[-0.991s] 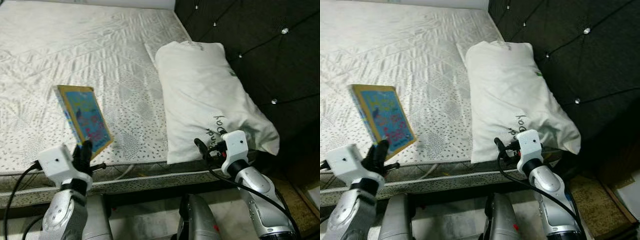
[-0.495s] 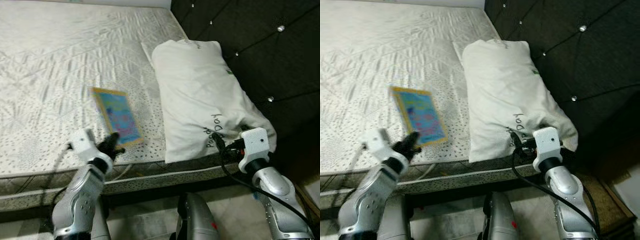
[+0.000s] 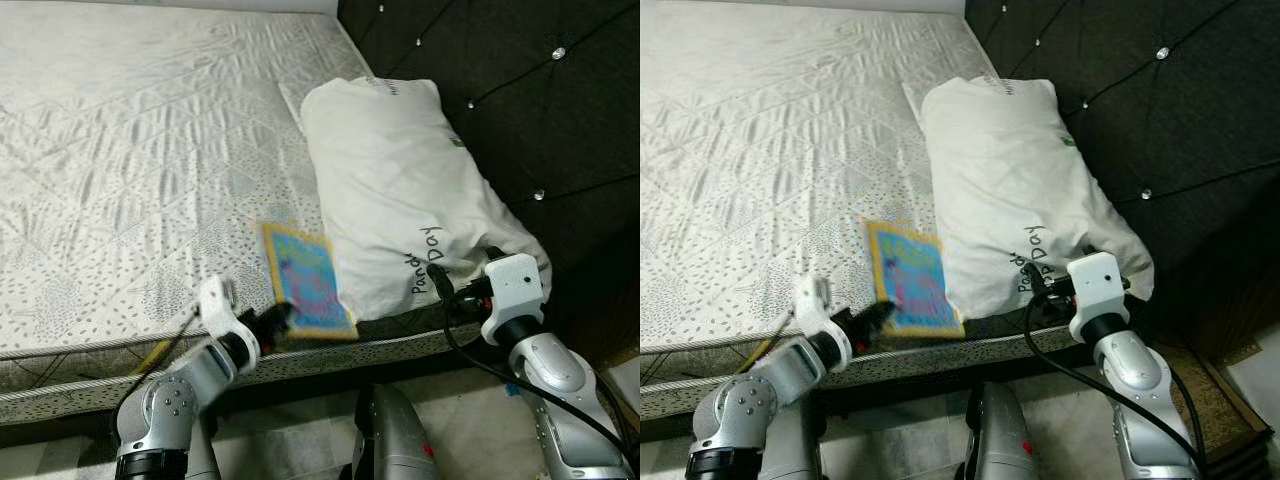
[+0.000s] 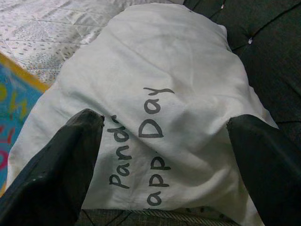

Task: Clean up the room

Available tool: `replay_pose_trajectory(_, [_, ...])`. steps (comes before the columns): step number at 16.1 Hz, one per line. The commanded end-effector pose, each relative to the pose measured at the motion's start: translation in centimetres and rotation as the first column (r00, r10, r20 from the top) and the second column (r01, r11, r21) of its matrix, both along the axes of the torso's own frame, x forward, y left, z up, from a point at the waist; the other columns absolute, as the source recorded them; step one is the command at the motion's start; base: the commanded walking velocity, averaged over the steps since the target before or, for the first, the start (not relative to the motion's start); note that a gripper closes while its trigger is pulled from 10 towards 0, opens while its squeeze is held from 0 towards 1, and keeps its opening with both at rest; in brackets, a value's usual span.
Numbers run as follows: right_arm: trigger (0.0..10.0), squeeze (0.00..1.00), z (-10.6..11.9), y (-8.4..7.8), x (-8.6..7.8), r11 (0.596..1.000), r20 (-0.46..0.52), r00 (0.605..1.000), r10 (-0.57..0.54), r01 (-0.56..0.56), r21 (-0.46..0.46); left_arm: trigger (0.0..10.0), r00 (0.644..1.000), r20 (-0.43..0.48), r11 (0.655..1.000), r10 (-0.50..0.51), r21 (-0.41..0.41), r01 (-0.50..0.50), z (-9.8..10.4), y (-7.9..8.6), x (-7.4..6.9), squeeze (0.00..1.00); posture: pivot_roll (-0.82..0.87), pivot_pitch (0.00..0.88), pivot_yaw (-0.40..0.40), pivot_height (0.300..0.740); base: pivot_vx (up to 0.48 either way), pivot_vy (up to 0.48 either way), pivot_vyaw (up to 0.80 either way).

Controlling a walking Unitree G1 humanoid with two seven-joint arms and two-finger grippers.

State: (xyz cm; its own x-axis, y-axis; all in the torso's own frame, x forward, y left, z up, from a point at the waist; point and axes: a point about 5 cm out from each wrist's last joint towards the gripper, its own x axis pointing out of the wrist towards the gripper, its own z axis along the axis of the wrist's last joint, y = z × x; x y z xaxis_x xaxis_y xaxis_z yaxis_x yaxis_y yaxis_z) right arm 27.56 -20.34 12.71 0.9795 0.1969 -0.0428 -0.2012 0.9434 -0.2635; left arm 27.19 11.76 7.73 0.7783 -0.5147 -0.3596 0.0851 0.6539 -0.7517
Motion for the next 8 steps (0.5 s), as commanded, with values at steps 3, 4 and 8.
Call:
replay_pose_trajectory(3, [10.0, 0.00, 0.4, -0.2, 0.0, 1.000, 0.013, 1.000, -0.016, 0.016, -0.009, 10.0, 1.000, -0.014, 1.000, -0.008, -0.002, 0.008, -0.1, 1.3, -0.2, 0.00, -0.15, 0.128, -0.112, 0.560, 0.000, 0.000, 0.00])
replay_pose_trajectory(4, [10.0, 0.00, 0.3, -0.3, -0.1, 1.000, 0.012, 1.000, -0.017, 0.017, -0.008, 10.0, 1.000, -0.027, 1.000, -0.004, 0.013, 0.004, -0.4, 2.1, -0.2, 0.00, -0.15, 0.128, -0.112, 0.560, 0.000, 0.000, 0.00])
replay_pose_trajectory(8, [10.0, 0.00, 0.3, 0.1, 0.0, 1.000, 0.019, 1.000, -0.007, 0.007, -0.006, 10.0, 0.999, -0.012, 0.994, 0.045, 0.099, -0.044, -0.4, 5.2, 1.4, 0.00, -0.14, 0.118, -0.118, 0.560, 0.000, 0.000, 0.00])
